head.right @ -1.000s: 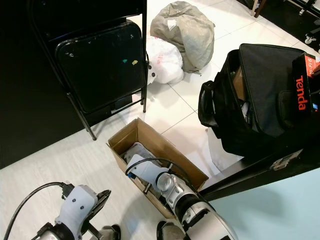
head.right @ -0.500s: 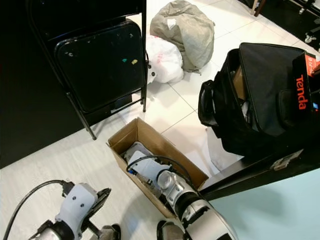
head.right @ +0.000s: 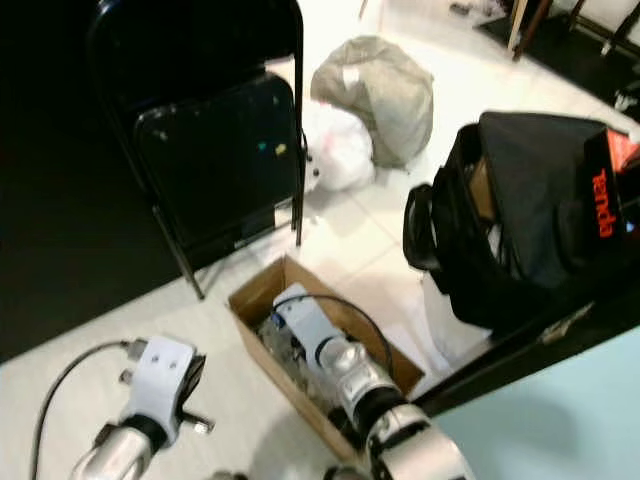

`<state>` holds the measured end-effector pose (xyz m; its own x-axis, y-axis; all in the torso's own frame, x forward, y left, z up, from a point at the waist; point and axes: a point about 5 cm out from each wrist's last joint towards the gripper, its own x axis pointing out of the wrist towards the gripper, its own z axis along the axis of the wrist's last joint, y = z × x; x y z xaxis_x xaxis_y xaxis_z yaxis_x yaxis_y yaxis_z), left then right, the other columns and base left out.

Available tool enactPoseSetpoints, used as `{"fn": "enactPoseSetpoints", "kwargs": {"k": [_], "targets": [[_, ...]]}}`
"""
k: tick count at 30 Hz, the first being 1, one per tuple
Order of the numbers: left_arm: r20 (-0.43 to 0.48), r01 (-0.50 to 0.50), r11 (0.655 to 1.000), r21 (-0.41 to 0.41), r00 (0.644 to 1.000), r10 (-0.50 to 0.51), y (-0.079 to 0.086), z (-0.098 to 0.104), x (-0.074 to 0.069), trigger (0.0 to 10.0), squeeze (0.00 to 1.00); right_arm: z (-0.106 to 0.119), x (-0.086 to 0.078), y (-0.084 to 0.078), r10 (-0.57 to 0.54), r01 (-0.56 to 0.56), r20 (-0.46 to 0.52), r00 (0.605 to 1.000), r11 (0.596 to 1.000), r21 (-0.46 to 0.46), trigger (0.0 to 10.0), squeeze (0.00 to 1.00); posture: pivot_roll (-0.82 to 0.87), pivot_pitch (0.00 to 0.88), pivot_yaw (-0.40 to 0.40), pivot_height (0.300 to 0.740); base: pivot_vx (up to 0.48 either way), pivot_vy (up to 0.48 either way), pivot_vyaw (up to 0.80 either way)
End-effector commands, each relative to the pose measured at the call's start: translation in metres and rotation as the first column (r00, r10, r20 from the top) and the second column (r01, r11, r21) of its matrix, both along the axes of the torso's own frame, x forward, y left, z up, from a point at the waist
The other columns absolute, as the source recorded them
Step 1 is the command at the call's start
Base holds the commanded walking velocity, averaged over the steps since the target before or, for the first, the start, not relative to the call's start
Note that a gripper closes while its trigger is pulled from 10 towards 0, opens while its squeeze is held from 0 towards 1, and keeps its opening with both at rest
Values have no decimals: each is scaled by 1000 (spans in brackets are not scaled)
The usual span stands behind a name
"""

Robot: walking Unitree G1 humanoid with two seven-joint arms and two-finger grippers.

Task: Clean up the room

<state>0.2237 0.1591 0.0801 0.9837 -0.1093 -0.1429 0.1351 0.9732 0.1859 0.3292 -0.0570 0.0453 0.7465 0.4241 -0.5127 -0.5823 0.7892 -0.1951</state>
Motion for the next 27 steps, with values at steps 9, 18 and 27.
{"fn": "enactPoseSetpoints", "kwargs": {"k": [9,18,27], "targets": [[-36,-137,991,2,990,137,-9,-12,16,10000,0,-1,-9,-28,-107,109,-21,994,983,148,10000,0,27,4,-8,740,0,0,0],[-32,-189,982,-23,982,188,-5,-12,18,10000,0,-4,-20,-27,-138,142,-41,990,976,162,10000,0,34,1,-15,740,0,0,0],[-33,-205,977,-51,978,204,-8,-13,15,10000,0,-4,-24,-27,-129,133,-41,991,979,154,10000,0,33,0,-25,740,0,177,0]]}}
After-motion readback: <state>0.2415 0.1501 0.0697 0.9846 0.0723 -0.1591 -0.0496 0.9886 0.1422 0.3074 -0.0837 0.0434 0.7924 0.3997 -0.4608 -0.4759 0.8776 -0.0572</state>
